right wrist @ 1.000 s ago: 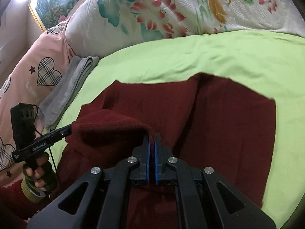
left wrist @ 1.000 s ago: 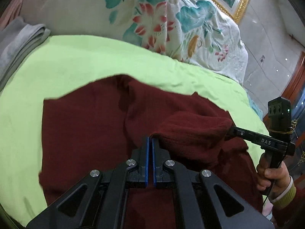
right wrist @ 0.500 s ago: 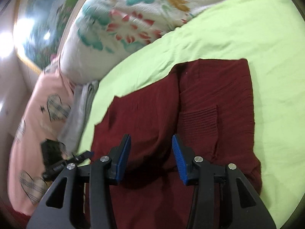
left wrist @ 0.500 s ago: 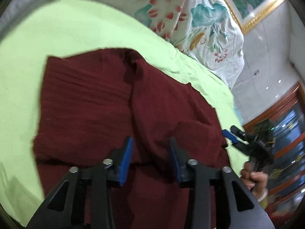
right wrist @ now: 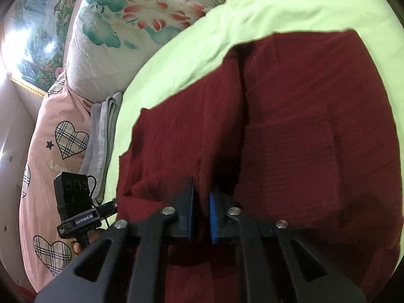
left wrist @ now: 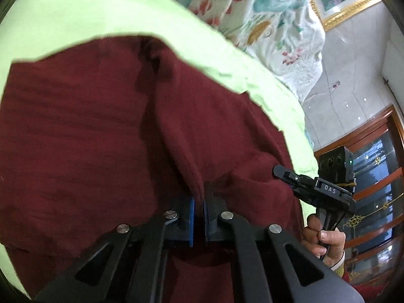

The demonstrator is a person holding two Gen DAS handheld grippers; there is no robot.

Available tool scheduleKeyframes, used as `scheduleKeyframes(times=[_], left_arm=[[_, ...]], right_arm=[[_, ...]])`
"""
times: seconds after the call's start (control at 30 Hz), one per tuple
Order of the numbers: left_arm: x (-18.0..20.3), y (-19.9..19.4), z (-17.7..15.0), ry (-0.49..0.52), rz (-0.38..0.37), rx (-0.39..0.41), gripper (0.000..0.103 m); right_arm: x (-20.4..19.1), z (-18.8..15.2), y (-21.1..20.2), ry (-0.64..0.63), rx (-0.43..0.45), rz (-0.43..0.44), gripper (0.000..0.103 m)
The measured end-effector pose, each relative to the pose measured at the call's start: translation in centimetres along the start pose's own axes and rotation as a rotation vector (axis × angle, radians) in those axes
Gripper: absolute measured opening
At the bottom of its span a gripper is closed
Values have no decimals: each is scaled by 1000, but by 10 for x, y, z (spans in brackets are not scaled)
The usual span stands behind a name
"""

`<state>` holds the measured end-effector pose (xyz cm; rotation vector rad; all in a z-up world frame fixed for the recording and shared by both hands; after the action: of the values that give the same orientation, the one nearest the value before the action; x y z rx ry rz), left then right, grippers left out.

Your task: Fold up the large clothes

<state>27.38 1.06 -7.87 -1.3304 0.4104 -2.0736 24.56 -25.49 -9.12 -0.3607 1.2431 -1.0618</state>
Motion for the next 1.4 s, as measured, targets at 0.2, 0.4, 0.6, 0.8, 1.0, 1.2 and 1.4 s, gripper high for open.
scheduleKeyframes(times=[0.2, 0.4, 0.6, 0.8, 1.0, 1.2, 1.4], left_arm=[[41, -46, 19, 132, -64, 201, 3], [0, -22, 0, 81, 32, 133, 3], [-17, -19, -18, 62, 72, 131, 3], [-19, -15, -20, 80, 151, 93, 3], [-13, -8, -24, 118, 197, 68, 3], [-15, -9, -28, 112, 211, 59, 3], [-10, -13, -30, 103, 206, 53, 4]], right_arm=[[-21, 26, -56, -13, 218, 199, 9], [5, -2, -15, -24, 92, 45, 9], [23, -8, -13, 17, 88, 27, 9], [14, -7, -16, -26, 73, -128, 21], [-23, -12, -60, -138, 247, -148, 24], [-7, -25, -6, -154, 54, -245, 23], [3, -28, -31, -82, 98, -180, 23]])
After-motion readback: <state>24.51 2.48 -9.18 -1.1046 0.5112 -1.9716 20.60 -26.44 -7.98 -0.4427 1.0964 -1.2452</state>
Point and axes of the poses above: each gripper's, at about its wrist camera, not at the fingertips, and y roughly the way its jaws point, x to its right, z to its top, the point moved 3 cm from there along y, roughly the way its jaws point, and after that the axes turned 8 degrees about -z, right-handed, at the moved point
